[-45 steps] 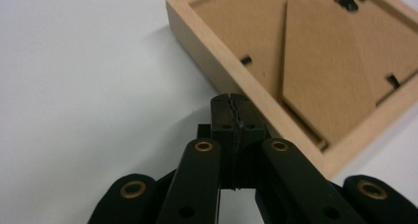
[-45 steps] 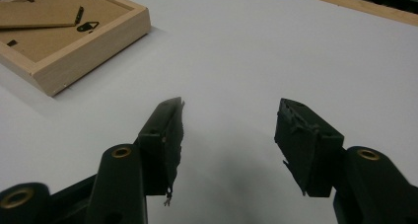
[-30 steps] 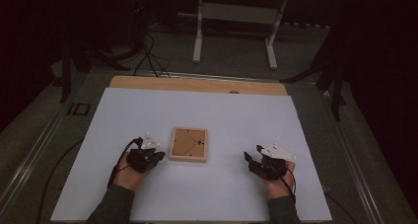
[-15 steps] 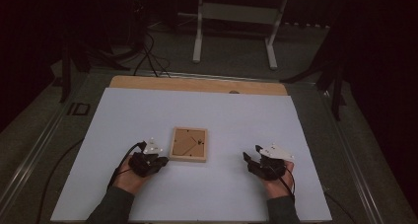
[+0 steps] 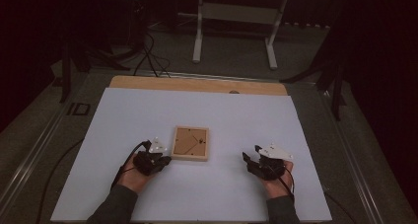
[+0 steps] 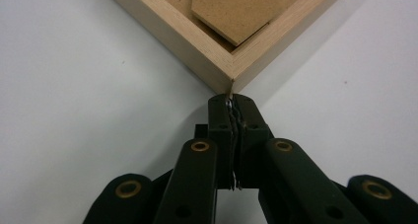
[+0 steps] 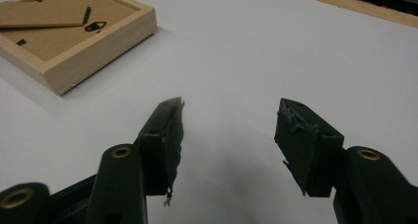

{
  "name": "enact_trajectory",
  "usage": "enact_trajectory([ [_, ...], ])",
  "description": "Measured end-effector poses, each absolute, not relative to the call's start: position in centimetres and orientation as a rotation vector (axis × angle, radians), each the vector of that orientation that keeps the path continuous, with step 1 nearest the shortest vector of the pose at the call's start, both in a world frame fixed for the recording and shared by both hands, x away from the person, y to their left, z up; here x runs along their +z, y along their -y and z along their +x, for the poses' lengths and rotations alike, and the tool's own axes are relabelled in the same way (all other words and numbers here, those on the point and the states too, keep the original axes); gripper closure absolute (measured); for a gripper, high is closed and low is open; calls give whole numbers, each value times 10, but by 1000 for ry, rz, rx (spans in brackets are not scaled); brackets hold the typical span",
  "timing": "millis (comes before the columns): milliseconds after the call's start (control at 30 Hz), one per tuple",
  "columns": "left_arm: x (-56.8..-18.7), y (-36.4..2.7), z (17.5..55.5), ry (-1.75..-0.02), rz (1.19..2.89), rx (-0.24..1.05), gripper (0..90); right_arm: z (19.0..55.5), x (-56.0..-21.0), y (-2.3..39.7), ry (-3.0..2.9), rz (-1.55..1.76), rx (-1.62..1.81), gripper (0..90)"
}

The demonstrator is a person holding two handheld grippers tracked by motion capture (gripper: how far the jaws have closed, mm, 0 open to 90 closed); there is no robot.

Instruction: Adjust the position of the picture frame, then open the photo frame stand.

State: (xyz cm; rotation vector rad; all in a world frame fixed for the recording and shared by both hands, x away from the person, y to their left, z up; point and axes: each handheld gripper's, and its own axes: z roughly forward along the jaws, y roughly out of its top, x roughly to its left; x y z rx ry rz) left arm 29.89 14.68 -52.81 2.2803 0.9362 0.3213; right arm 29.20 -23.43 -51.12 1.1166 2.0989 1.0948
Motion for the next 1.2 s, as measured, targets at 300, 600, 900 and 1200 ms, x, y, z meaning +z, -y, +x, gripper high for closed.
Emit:
enact_trajectory([
  [300, -529, -134, 301, -922, 2278, 343, 870, 293, -512, 234, -2099, 1117, 1095, 434],
  [600, -530, -135, 303, -935, 2265, 360, 853, 293, -512, 234, -2104, 1116, 1090, 434],
  [900, -529, -138, 304, -952, 2253, 364, 829, 294, -512, 233, -2108, 1109, 1089, 433],
  [1200, -526, -138, 299, -933, 2241, 358, 763, 293, -512, 232, -2105, 1110, 1095, 434],
])
